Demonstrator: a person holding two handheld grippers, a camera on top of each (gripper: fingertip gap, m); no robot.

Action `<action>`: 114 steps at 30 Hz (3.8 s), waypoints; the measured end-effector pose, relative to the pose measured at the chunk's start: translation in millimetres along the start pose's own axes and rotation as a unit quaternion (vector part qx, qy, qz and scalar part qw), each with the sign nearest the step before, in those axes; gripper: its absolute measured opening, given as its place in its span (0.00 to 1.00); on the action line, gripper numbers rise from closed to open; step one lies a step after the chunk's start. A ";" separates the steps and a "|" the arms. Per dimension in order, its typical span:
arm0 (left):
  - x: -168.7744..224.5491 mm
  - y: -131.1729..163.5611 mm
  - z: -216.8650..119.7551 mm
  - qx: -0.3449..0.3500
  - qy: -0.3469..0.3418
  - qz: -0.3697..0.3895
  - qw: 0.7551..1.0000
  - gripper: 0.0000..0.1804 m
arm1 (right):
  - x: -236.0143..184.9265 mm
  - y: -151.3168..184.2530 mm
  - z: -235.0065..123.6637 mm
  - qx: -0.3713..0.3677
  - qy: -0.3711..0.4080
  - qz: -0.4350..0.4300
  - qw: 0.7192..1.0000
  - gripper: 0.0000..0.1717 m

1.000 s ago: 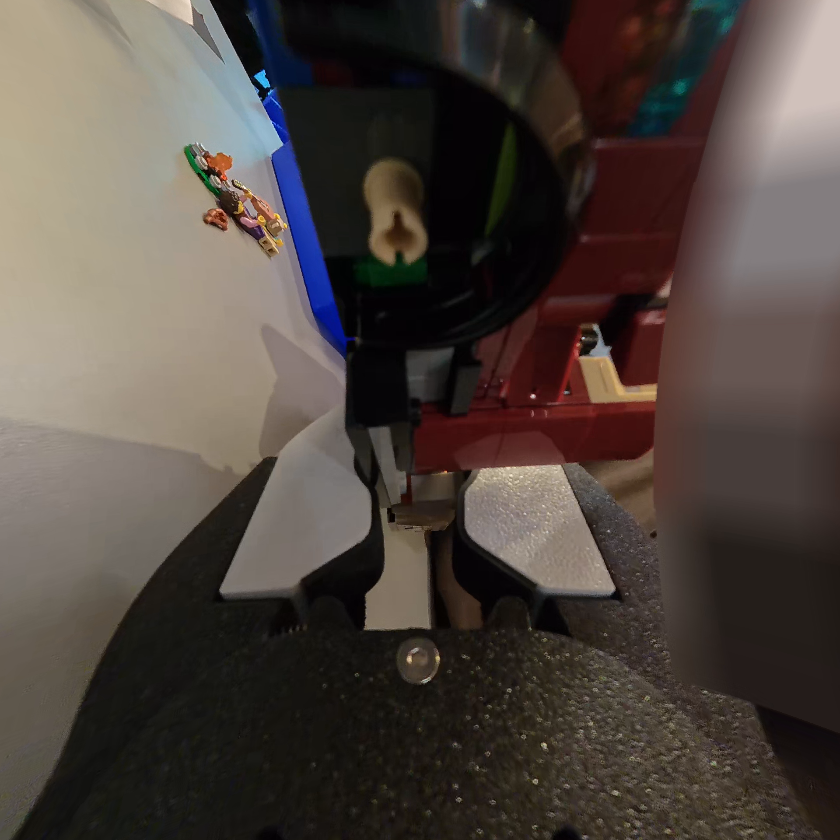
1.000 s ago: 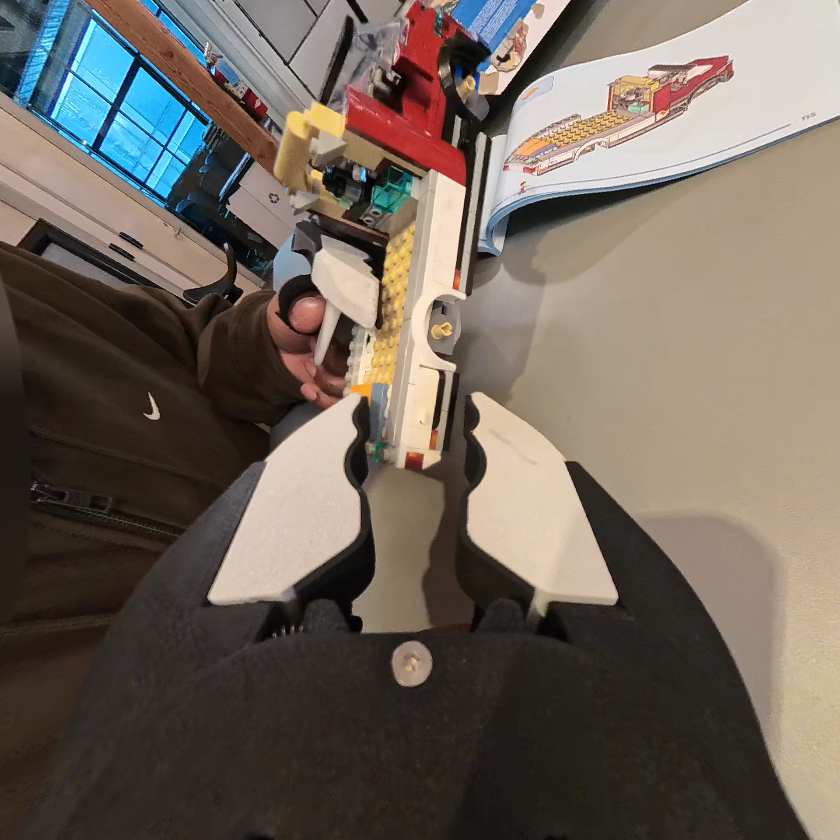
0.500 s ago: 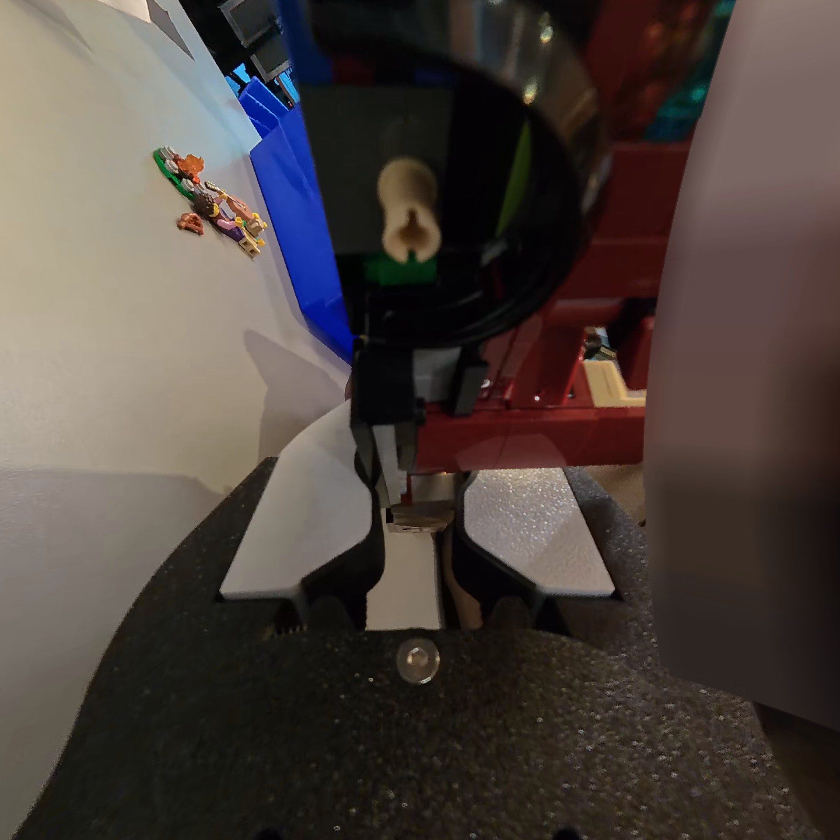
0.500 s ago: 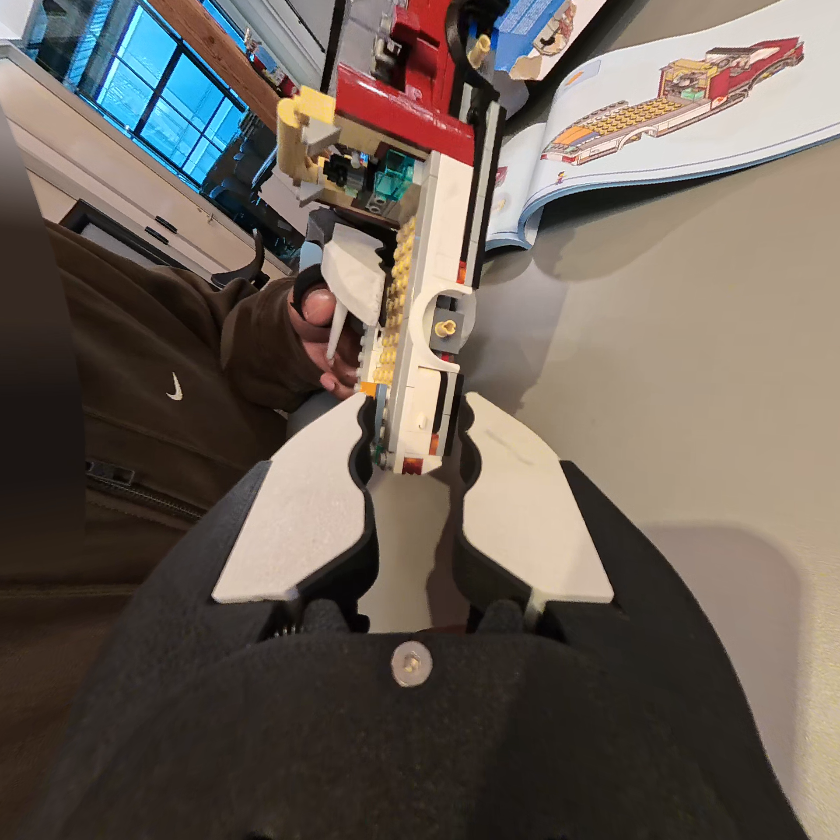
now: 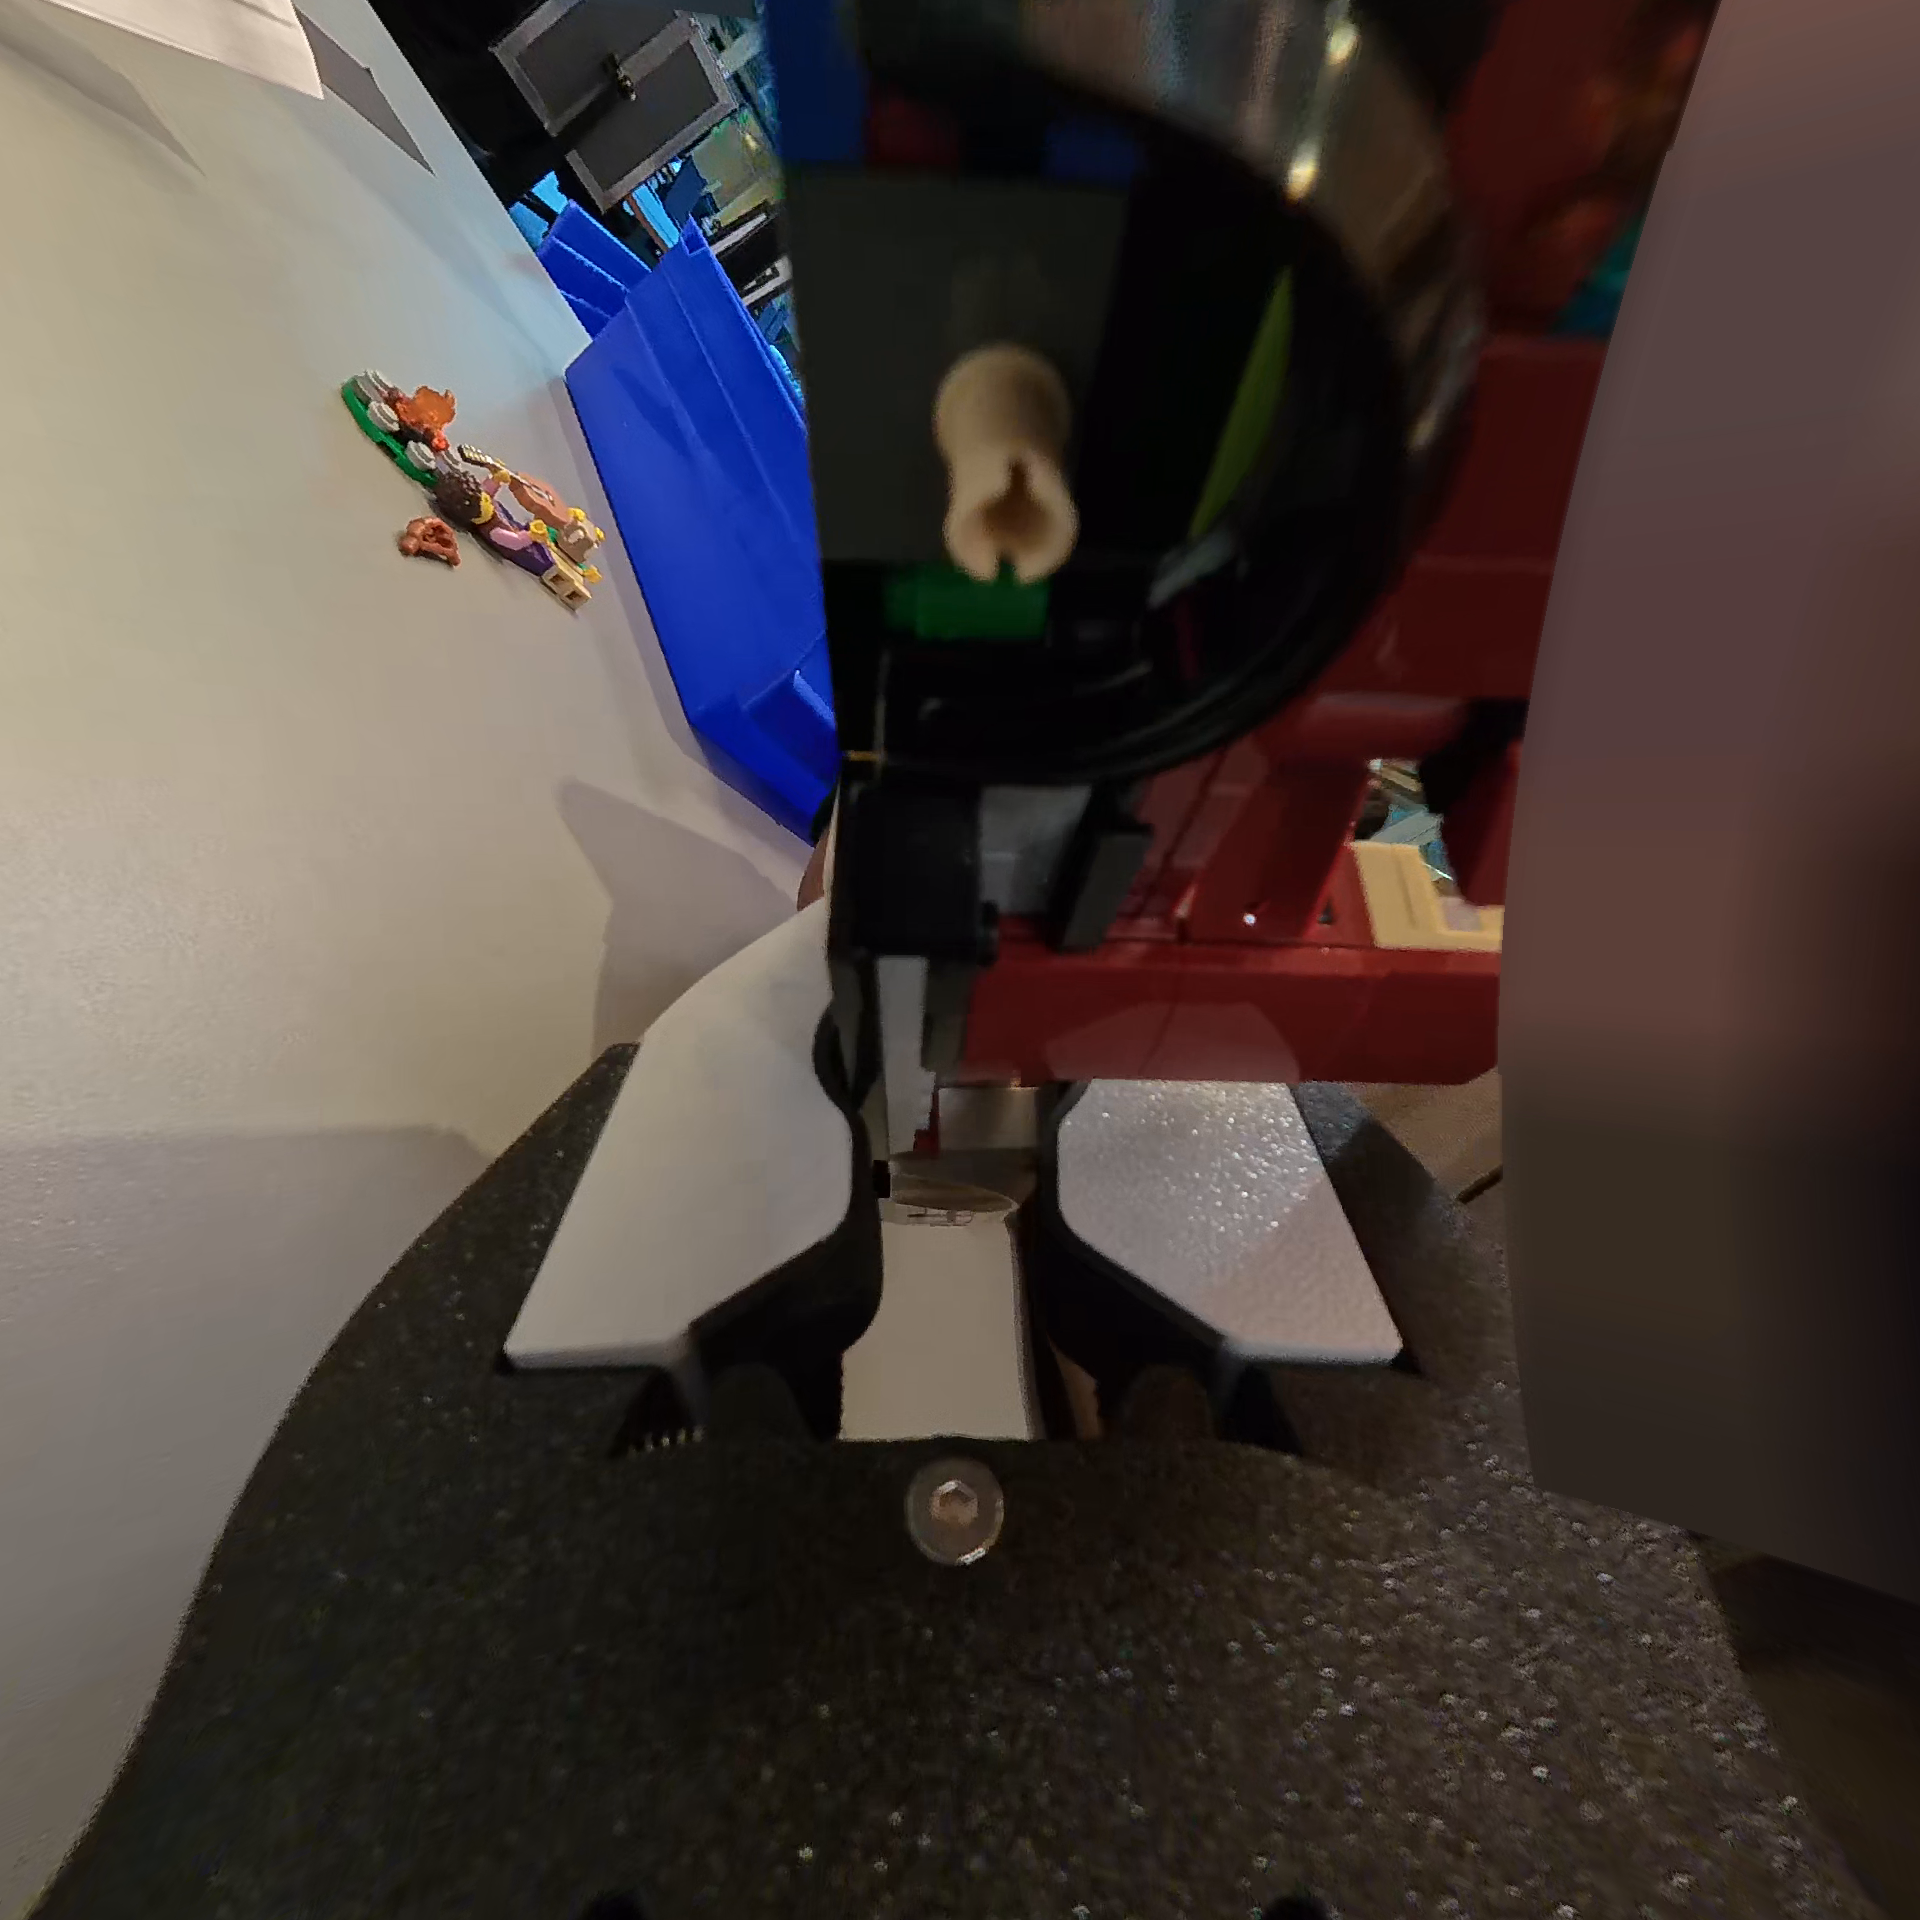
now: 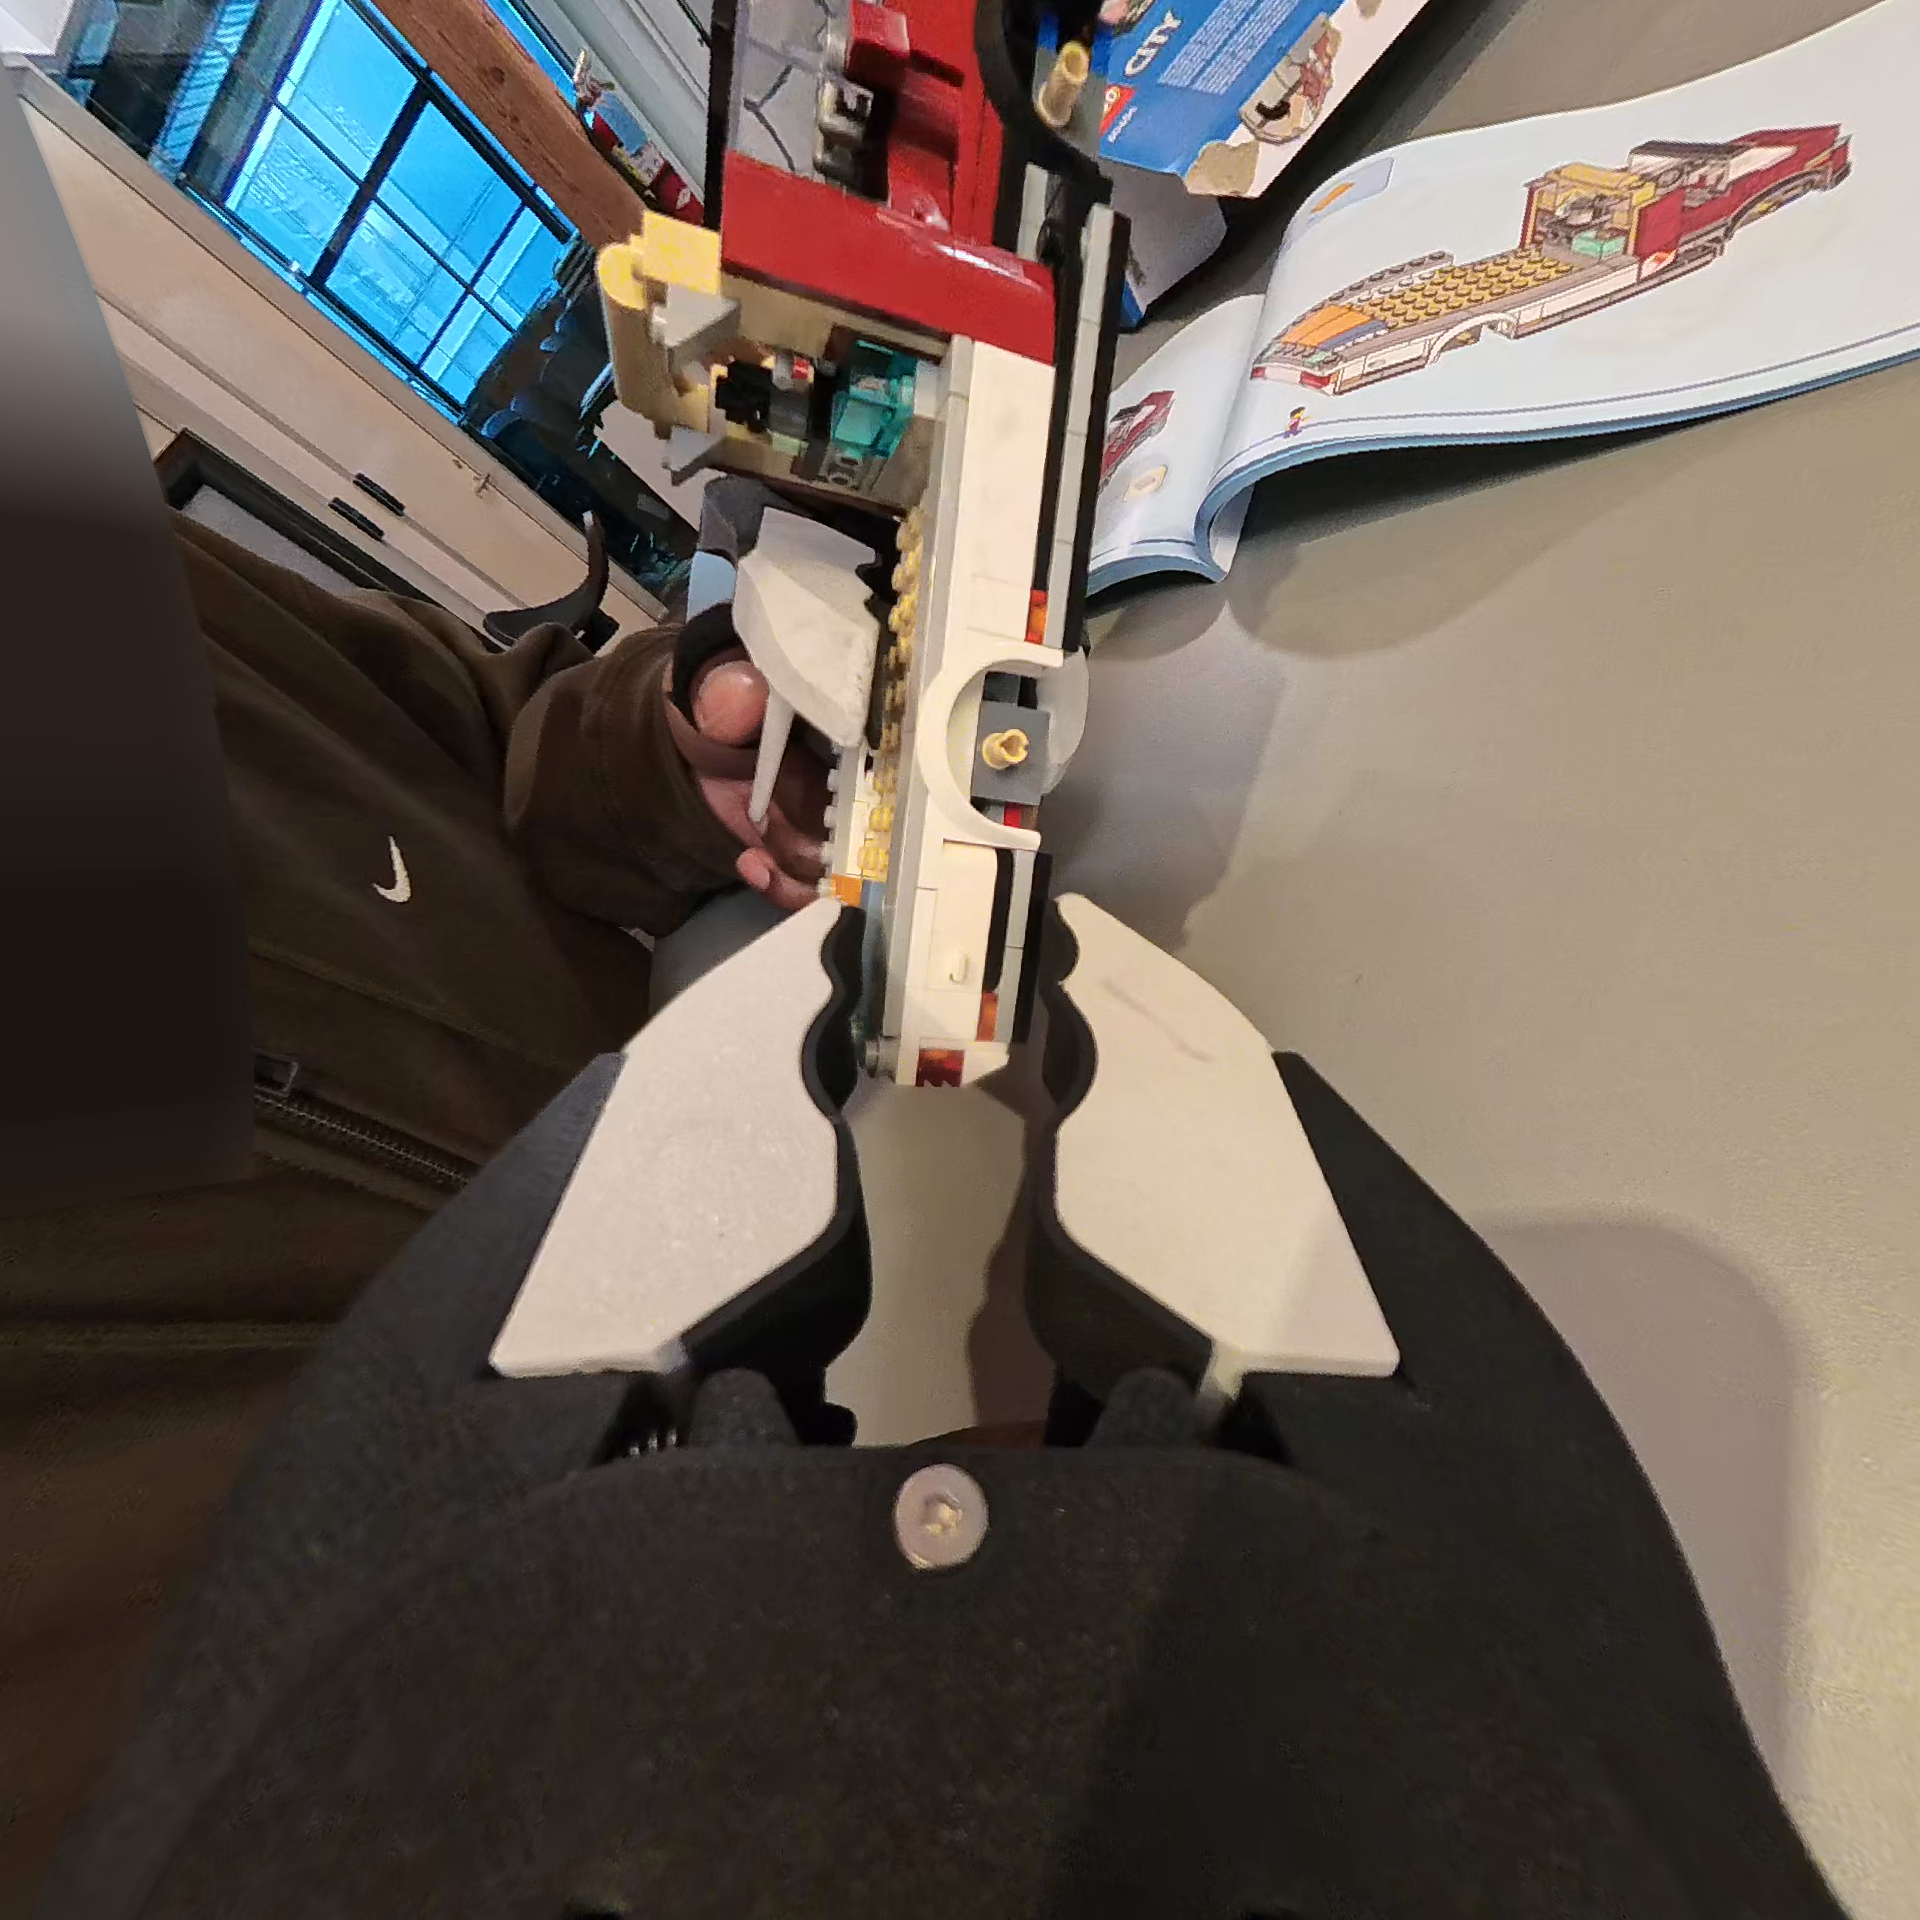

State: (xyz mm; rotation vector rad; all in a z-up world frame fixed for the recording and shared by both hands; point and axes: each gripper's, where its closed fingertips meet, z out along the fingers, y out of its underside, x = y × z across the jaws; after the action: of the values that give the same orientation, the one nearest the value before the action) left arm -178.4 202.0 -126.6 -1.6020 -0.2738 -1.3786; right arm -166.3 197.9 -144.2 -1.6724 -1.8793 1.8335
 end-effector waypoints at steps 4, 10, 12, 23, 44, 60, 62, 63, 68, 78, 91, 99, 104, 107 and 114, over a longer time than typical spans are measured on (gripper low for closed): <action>-1.3 -0.1 -0.1 0.001 -0.006 0.001 1.000 0.16 | 1.4 1.8 1.4 -0.005 0.007 -0.008 1.000 0.19; -2.9 -0.9 -1.1 0.004 -0.010 -0.003 1.000 0.14 | 2.5 3.5 3.4 -0.011 0.018 -0.023 1.000 0.19; -3.2 -1.7 -1.4 0.007 -0.009 -0.007 1.000 0.14 | 2.5 2.3 3.3 -0.007 0.018 -0.021 1.000 0.19; -7.7 -23.0 -14.1 0.077 -0.006 -0.021 0.997 0.13 | 3.1 -15.0 -3.0 0.044 0.046 -0.011 0.998 0.26; 9.1 -21.9 -10.8 0.073 0.031 0.034 0.996 0.13 | -3.6 -19.6 -1.0 0.066 0.044 -0.053 0.995 0.19; 9.6 -24.7 -12.3 0.082 0.036 0.034 0.995 0.14 | -3.5 -22.8 -0.7 0.077 0.048 -0.057 0.994 0.18; 9.6 -28.2 -14.5 0.096 0.038 0.034 0.994 0.13 | -3.3 -28.8 -1.8 0.099 0.050 -0.049 0.993 0.19; 8.6 -29.9 -15.7 0.103 0.035 0.033 0.994 0.13 | -4.2 -29.9 -2.0 0.103 0.051 -0.051 0.992 0.21; 10.8 -35.0 -19.5 0.124 0.042 0.045 0.990 0.13 | -9.8 -30.8 -2.1 0.100 0.063 -0.073 0.990 0.30; 27.1 -31.5 -18.8 0.119 0.072 0.124 0.982 0.13 | -17.0 -33.9 -1.3 0.114 0.076 -0.111 0.984 0.24; 28.6 -27.1 -16.2 0.105 0.075 0.123 0.984 0.15 | -14.6 -30.9 2.9 0.121 0.059 -0.104 0.985 0.20; 28.0 -26.6 -15.4 0.095 0.061 0.140 0.984 0.13 | -14.8 -29.4 2.5 0.112 0.052 -0.111 0.986 0.21; 27.4 -19.9 -11.6 0.061 0.042 0.174 0.982 0.13 | -17.9 -29.8 2.9 0.111 0.055 -0.134 0.983 0.29; 29.2 -17.3 -10.2 0.049 0.038 0.192 0.979 0.13 | -18.1 -31.8 -0.3 0.120 0.053 -0.135 0.982 0.23; 30.7 -17.0 -9.6 0.047 0.043 0.189 0.980 0.13 | -19.7 -29.6 -0.1 0.113 0.044 -0.141 0.982 0.23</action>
State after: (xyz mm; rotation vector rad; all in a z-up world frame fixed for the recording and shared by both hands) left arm -186.1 190.9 -92.9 -1.4256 0.0193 -1.1190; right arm -176.6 192.9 -110.5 -1.3156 -1.6964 1.7504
